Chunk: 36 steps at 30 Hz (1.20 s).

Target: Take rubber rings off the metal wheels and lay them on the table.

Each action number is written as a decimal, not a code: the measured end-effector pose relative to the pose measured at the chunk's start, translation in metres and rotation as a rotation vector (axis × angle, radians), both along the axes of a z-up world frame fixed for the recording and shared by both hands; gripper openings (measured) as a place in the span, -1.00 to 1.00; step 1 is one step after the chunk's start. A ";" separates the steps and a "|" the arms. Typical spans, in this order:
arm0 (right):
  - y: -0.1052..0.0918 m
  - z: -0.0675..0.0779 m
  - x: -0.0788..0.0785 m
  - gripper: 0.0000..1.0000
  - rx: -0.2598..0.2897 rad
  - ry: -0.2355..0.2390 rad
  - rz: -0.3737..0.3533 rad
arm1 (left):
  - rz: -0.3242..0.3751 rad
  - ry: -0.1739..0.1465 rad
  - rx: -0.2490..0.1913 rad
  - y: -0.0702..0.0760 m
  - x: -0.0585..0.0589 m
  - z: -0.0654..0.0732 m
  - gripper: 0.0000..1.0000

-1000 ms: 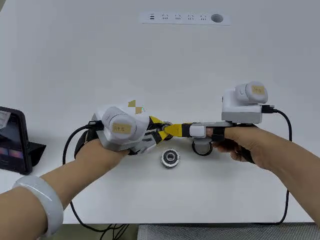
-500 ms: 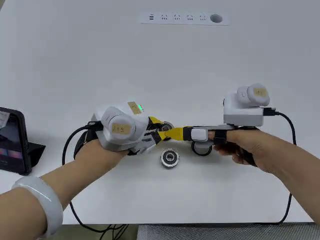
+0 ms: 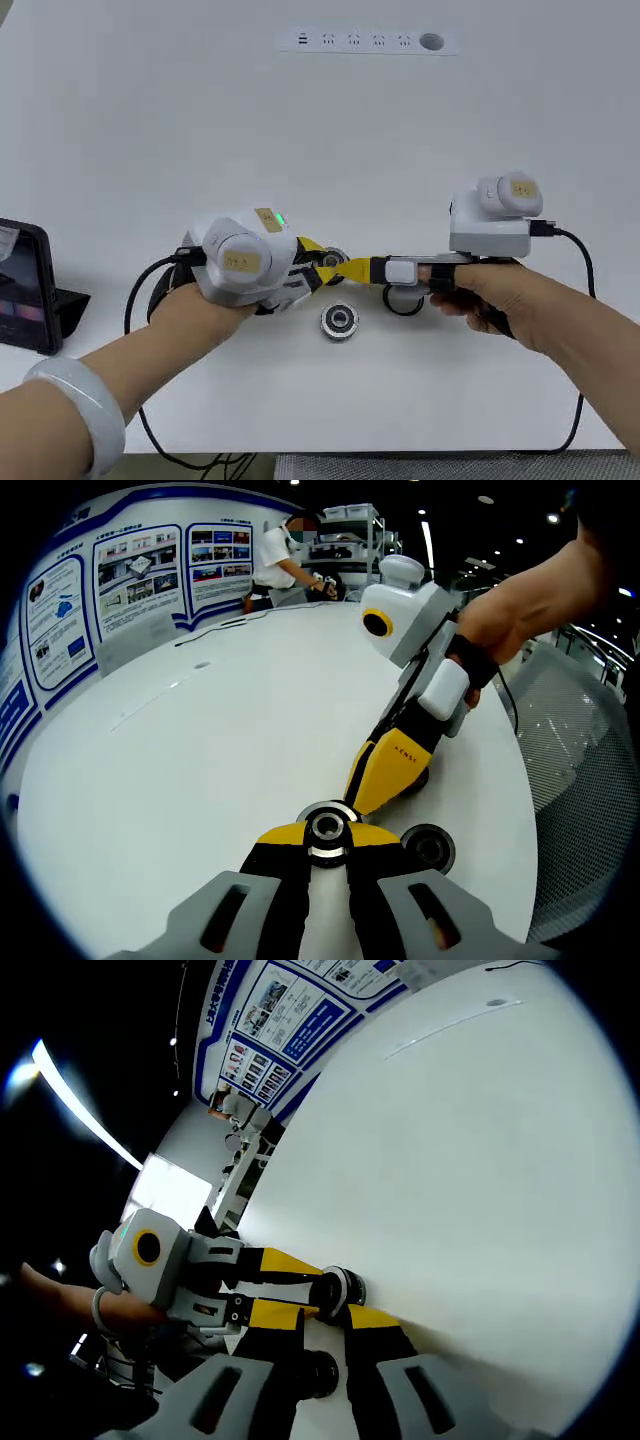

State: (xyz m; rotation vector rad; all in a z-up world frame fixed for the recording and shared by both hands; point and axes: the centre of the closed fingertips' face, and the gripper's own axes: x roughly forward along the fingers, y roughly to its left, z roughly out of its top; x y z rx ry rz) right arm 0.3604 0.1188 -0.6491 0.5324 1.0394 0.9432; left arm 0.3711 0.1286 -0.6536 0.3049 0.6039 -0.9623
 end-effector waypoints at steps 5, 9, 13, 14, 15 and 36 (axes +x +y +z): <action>-0.001 -0.004 0.002 -0.78 -0.012 0.031 -0.018 | -0.001 0.000 0.000 0.000 0.000 0.000 -0.74; -0.003 -0.007 0.004 -0.86 -0.029 0.037 -0.030 | 0.000 0.000 0.000 0.000 0.000 0.000 -0.74; -0.004 -0.009 0.005 -0.91 -0.041 0.044 -0.040 | 0.000 0.000 0.001 0.000 0.000 0.000 -0.74; -0.004 -0.009 0.004 -0.92 -0.042 0.042 -0.040 | -0.001 0.000 0.001 0.000 0.000 0.000 -0.74; -0.004 -0.009 0.005 -0.92 -0.043 0.038 -0.038 | -0.001 0.000 0.000 0.000 0.000 0.000 -0.74; 0.001 -0.002 0.006 -0.98 -0.049 -0.023 -0.032 | -0.003 0.000 0.001 0.000 0.000 0.000 -0.74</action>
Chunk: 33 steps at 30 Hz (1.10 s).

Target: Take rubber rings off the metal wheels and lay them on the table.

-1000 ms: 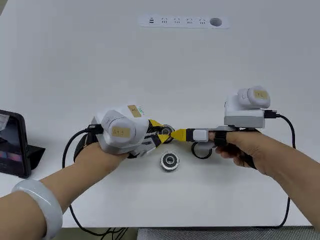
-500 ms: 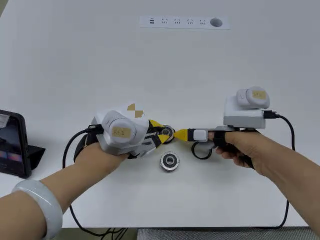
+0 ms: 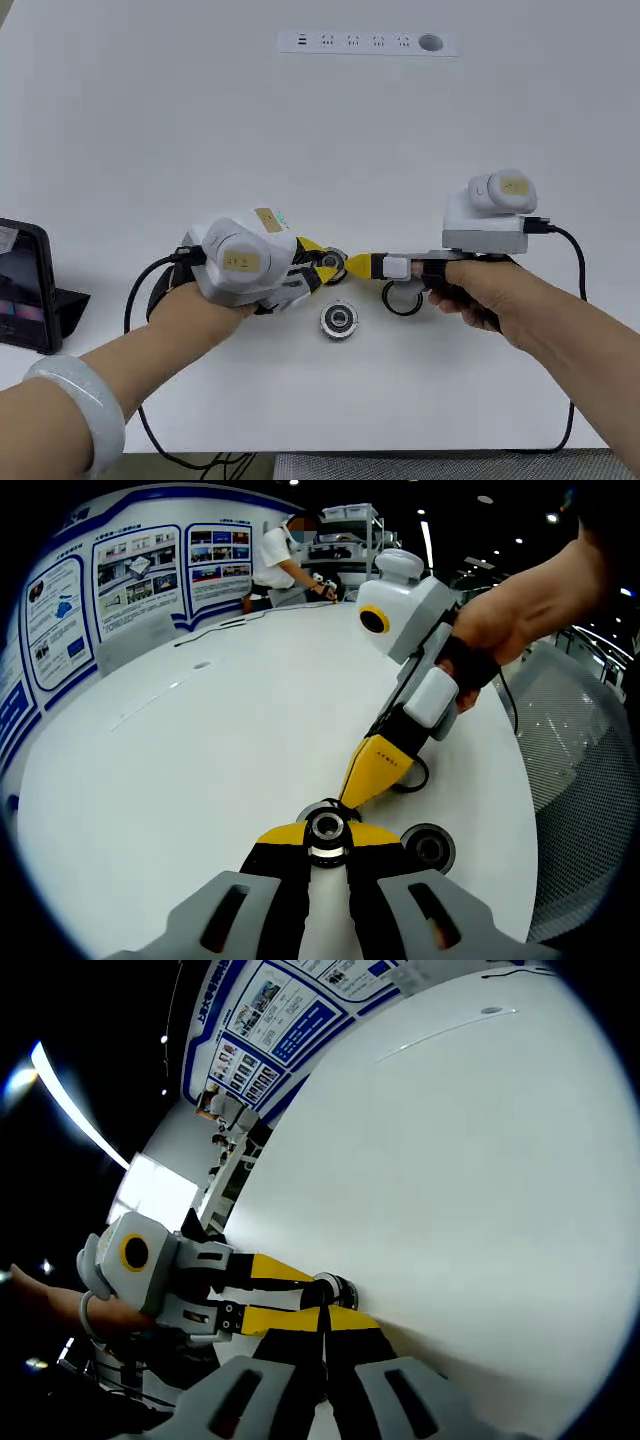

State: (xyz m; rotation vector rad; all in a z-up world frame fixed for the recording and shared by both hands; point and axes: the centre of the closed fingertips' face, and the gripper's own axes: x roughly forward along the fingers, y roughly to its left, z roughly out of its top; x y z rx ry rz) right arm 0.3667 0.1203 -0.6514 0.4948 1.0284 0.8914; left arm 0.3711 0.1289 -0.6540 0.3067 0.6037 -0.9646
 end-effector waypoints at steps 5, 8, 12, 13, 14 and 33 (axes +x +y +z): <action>0.003 0.003 0.000 -0.98 0.013 -0.004 -0.002 | 0.001 0.000 -0.001 0.000 0.000 0.000 -0.74; 0.007 0.008 -0.001 -0.98 0.042 -0.002 0.002 | 0.000 0.000 0.001 0.000 0.000 0.000 -0.74; 0.016 0.024 0.003 -0.98 0.093 -0.013 -0.014 | 0.000 0.002 0.002 0.000 0.000 0.000 -0.74; 0.015 0.021 0.003 -0.98 0.069 -0.030 -0.001 | -0.001 0.002 0.003 0.000 0.000 0.000 -0.74; 0.015 0.021 0.003 -0.97 0.086 -0.014 -0.013 | -0.003 0.001 0.004 0.000 0.000 0.000 -0.74; -0.004 -0.001 0.003 -0.97 -0.027 0.007 -0.054 | -0.020 0.001 0.025 -0.001 0.000 0.000 -0.73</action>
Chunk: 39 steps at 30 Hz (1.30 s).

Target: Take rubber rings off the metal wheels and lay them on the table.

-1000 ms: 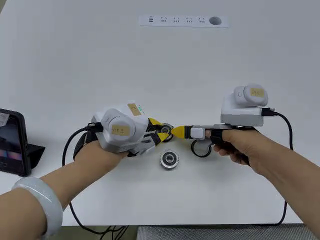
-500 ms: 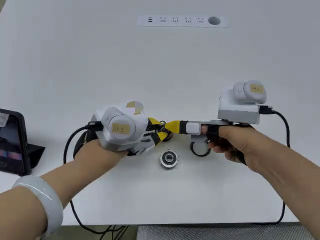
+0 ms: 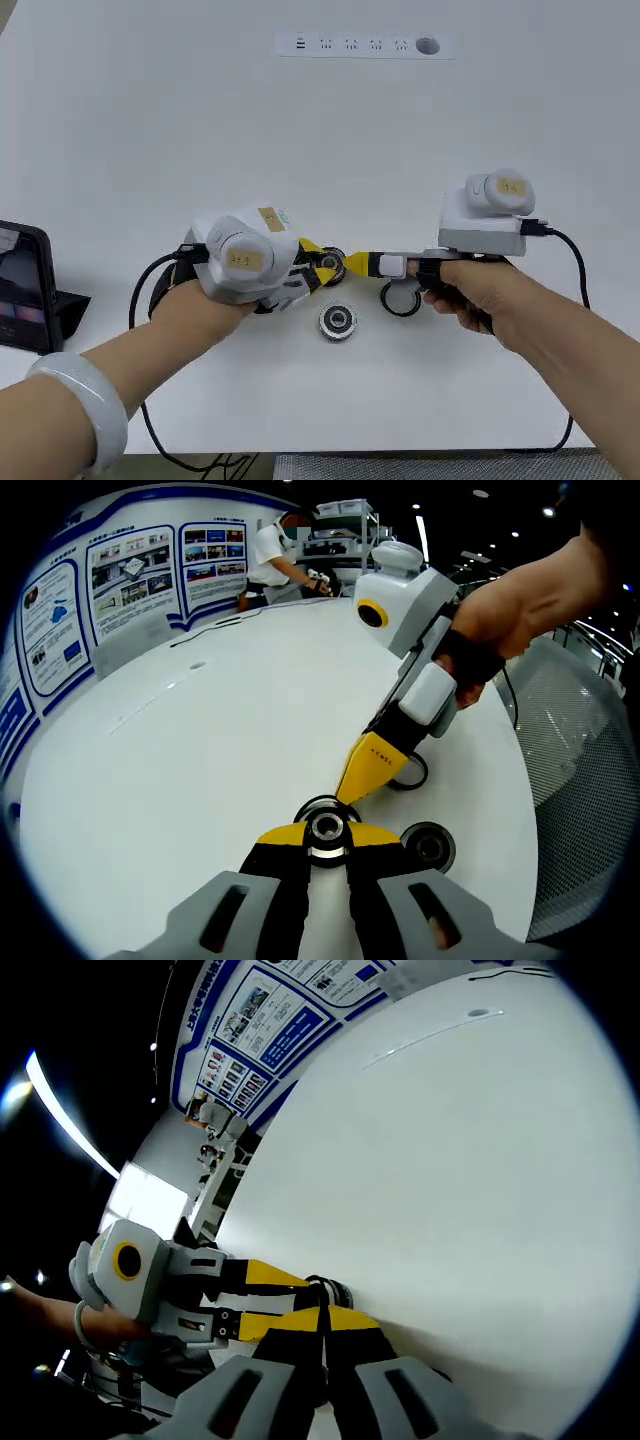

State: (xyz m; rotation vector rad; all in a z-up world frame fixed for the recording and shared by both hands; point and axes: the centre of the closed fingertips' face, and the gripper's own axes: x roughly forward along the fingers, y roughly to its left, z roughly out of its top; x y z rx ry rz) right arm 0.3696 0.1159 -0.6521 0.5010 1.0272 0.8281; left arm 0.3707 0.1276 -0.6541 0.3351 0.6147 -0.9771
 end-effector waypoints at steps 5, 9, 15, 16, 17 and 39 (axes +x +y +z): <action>0.000 0.000 0.001 -0.97 0.000 0.002 0.001 | -0.002 0.005 -0.003 0.000 0.000 0.001 -0.73; 0.000 -0.001 0.001 -0.97 -0.002 0.004 0.002 | -0.009 0.002 -0.003 0.000 0.000 0.001 -0.71; 0.000 -0.003 0.000 -0.97 -0.006 0.007 0.003 | -0.020 -0.015 -0.009 0.000 -0.003 0.004 -0.65; 0.000 -0.002 0.000 -0.97 -0.006 0.007 0.003 | -0.022 -0.024 -0.015 -0.001 -0.002 0.006 -0.64; 0.000 -0.002 0.000 -0.97 -0.005 0.006 0.004 | -0.020 -0.026 -0.017 -0.001 -0.002 0.006 -0.62; 0.004 0.003 -0.002 -0.97 0.012 0.004 0.013 | 0.008 -0.035 -0.008 0.009 -0.003 0.005 -0.20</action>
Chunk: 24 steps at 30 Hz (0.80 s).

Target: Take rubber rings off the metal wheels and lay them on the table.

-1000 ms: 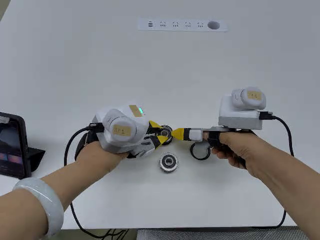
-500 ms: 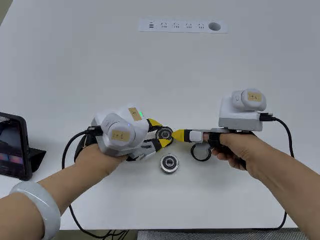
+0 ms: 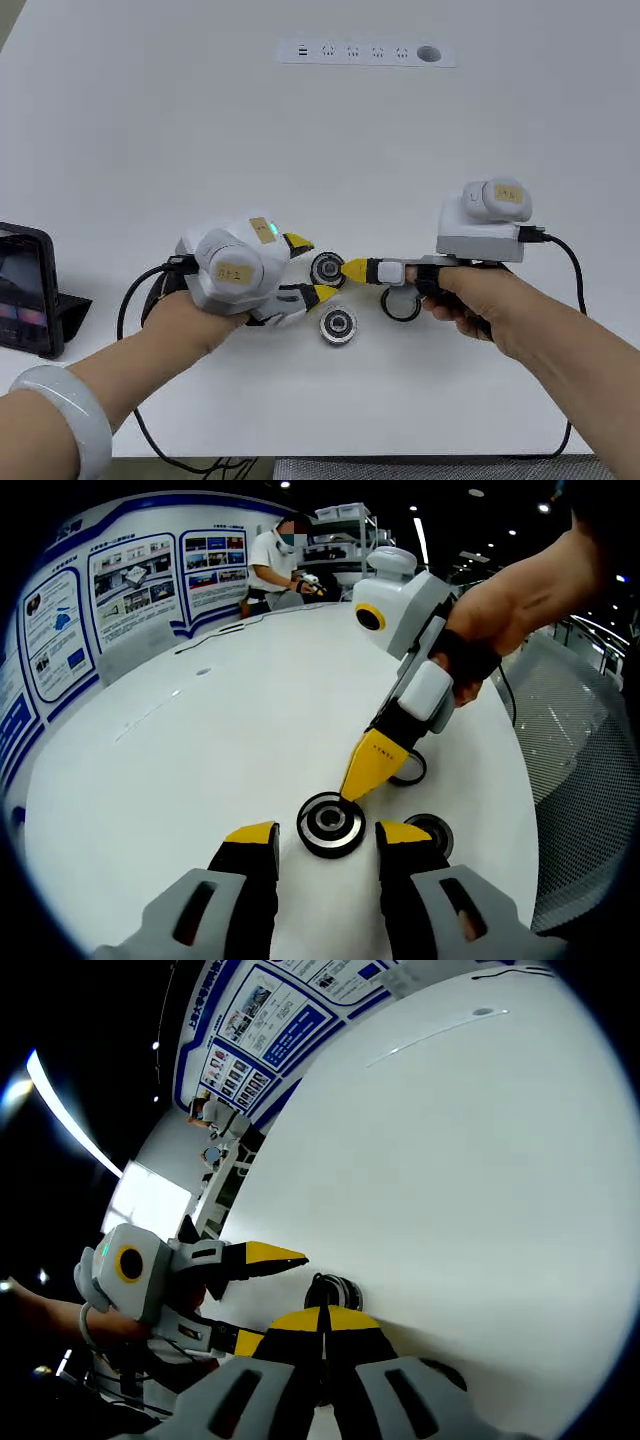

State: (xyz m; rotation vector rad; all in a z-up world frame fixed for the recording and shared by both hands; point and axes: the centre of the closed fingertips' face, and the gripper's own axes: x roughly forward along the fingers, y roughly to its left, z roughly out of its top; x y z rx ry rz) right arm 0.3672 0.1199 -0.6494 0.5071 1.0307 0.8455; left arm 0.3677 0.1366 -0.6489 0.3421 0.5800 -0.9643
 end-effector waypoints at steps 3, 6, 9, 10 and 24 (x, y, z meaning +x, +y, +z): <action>0.001 0.002 -0.001 -0.97 0.006 0.000 0.001 | 0.006 0.001 -0.005 0.002 -0.001 0.000 -0.17; 0.003 0.007 -0.003 -0.96 0.025 -0.003 0.000 | 0.016 0.003 -0.009 0.006 -0.001 -0.001 -0.11; 0.006 0.012 -0.005 -0.97 0.039 -0.007 0.002 | 0.025 0.003 -0.018 0.008 -0.002 0.000 -0.05; 0.007 0.014 -0.007 -0.97 0.044 -0.008 0.004 | 0.028 0.003 -0.018 0.009 -0.003 0.000 -0.03; 0.004 0.051 -0.029 -0.96 0.150 -0.026 -0.036 | 0.078 0.004 -0.036 0.025 -0.009 0.001 0.20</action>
